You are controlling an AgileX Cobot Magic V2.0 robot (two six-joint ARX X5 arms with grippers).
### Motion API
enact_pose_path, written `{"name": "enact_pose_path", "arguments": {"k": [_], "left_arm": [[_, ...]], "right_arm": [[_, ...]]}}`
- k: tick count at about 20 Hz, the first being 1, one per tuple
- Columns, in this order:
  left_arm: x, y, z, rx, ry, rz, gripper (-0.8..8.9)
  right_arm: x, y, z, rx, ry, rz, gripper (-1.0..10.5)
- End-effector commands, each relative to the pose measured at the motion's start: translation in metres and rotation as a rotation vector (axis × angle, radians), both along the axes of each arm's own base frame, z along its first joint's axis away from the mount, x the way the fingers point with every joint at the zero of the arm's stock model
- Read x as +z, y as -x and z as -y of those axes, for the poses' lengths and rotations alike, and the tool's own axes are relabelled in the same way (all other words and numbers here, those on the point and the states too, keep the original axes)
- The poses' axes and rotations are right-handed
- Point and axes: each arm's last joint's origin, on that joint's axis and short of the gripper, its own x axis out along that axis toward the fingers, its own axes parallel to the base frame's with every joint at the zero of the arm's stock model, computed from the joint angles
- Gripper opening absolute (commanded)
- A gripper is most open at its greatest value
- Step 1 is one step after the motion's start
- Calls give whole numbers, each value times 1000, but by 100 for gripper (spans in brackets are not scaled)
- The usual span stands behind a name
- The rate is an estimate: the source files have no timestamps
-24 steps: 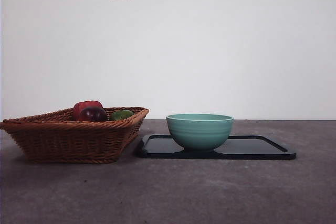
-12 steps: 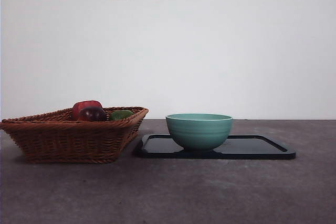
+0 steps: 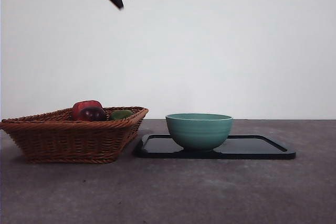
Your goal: Pick up the wifruite, put it on the bowl, pick up the plate, put it on desk
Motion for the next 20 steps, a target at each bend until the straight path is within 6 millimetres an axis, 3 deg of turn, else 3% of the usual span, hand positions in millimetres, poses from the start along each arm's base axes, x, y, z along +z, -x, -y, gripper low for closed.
{"name": "enact_pose_path", "arguments": {"k": [1,4,9,14,20], "left_arm": [[-5,-17,14,2,-34,-53,521],[-22,-44,27,6,-73,-163,456],[-44,-83,47,-17,-111,-236,468],[-51,-120,63,-9,-96,-234,468],[-63,-150,76,-9,-59,-209,483]], "right_arm": [[4,1,0,4,-22,11,568],[4,1,0,5,-22,11,568],[4,1,0,6,-22,11,568],[4,1,0,6,-22,10,568],[4,1,0,5,-22,10,568]]}}
